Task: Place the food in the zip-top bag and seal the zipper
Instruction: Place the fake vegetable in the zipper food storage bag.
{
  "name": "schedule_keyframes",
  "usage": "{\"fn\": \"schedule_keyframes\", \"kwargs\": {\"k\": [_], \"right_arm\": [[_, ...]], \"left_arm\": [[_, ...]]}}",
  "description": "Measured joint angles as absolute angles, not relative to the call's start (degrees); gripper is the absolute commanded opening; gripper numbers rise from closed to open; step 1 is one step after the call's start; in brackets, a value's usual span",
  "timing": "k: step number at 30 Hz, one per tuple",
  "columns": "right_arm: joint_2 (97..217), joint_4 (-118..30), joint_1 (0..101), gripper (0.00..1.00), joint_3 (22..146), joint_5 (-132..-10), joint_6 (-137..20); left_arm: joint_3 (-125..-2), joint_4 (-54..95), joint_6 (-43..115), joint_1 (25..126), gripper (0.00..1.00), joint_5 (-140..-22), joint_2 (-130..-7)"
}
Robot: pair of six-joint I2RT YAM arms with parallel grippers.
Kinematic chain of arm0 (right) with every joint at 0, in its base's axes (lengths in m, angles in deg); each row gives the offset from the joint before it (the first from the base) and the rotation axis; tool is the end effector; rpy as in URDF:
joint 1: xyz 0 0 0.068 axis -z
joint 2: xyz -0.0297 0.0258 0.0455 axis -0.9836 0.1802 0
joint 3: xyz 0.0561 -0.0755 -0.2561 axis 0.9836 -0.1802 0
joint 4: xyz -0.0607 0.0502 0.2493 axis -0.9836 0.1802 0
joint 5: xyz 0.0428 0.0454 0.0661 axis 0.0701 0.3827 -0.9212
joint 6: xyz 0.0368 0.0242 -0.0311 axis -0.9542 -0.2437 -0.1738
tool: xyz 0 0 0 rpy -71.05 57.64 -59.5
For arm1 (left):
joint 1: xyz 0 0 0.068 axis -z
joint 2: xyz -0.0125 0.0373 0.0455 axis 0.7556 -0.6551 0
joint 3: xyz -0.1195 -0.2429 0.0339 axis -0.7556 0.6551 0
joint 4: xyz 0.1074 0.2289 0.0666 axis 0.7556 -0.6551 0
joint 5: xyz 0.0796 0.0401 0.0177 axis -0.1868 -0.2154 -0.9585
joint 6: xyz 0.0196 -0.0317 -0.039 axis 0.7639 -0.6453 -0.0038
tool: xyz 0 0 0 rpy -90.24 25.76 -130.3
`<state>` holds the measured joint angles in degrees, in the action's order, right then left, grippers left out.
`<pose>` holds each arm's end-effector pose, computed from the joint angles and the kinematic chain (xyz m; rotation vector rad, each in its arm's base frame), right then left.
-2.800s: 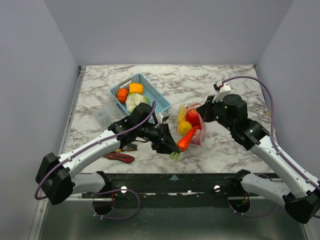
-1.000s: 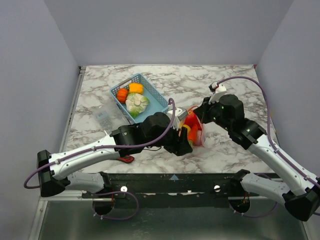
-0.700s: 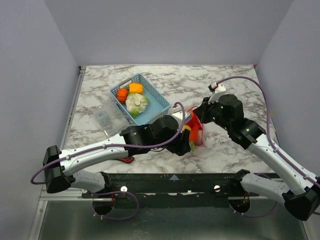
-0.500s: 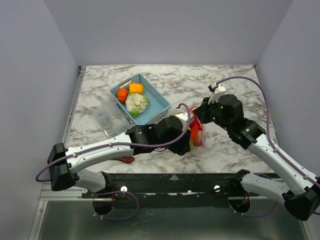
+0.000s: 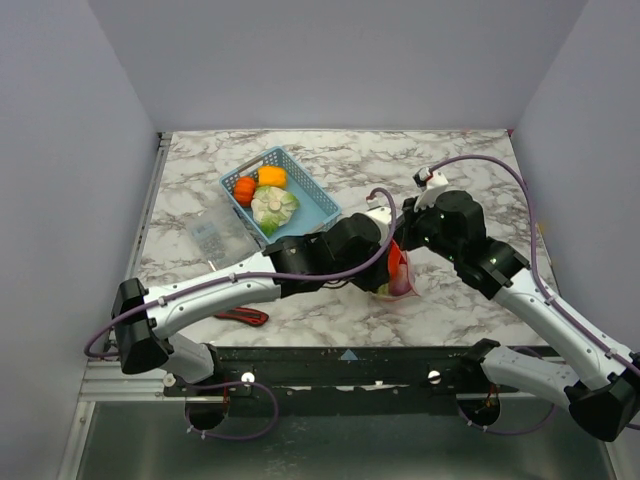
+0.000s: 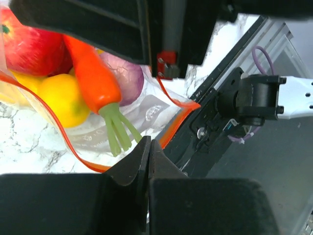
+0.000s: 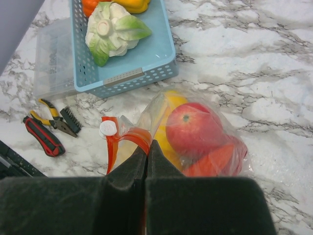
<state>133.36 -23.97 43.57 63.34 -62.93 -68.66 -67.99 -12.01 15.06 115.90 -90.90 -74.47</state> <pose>0.1830 0.1327 0.3420 -0.3282 1.9965 0.5882 0.1274 -0.2951 0.3506 0.6730 2.2469 -0.9084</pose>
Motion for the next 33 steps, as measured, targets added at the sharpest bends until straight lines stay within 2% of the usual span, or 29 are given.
{"fn": "schedule_keyframes", "kwargs": {"k": [4,5,7,9,21,27,28,33], "right_arm": [[133.12,-23.97,43.57,0.01,63.34,-63.25,-68.66],[133.01,-23.97,43.57,0.01,63.34,-63.23,-68.66],[132.88,-23.97,43.57,0.01,63.34,-63.23,-68.66],[132.77,-23.97,43.57,0.01,63.34,-63.23,-68.64],[132.59,-24.37,43.55,0.01,62.96,-63.39,-68.66],[132.59,-24.39,43.57,0.01,62.59,-63.39,-68.66],[132.59,-24.39,43.57,0.01,62.57,-63.39,-68.66],[132.53,-24.43,43.68,0.01,62.57,-63.36,-68.69]], "left_arm": [[-69.63,-12.08,14.78,114.57,0.02,-90.4,-76.21],[-69.85,-12.08,14.62,114.22,0.1,-89.83,-76.76],[-70.11,-12.06,14.41,113.83,0.36,-88.43,-77.61],[-69.63,-11.97,14.38,113.28,0.45,-87.65,-78.36],[-66.27,-12.51,13.79,113.32,0.46,-86.62,-76.96],[-67.47,-14.77,14.73,113.28,0.32,-87.67,-80.0],[-67.93,-15.22,15.08,113.24,0.33,-88.13,-80.41],[-70.46,-17.63,16.28,112.93,0.49,-89.51,-82.14]]}}
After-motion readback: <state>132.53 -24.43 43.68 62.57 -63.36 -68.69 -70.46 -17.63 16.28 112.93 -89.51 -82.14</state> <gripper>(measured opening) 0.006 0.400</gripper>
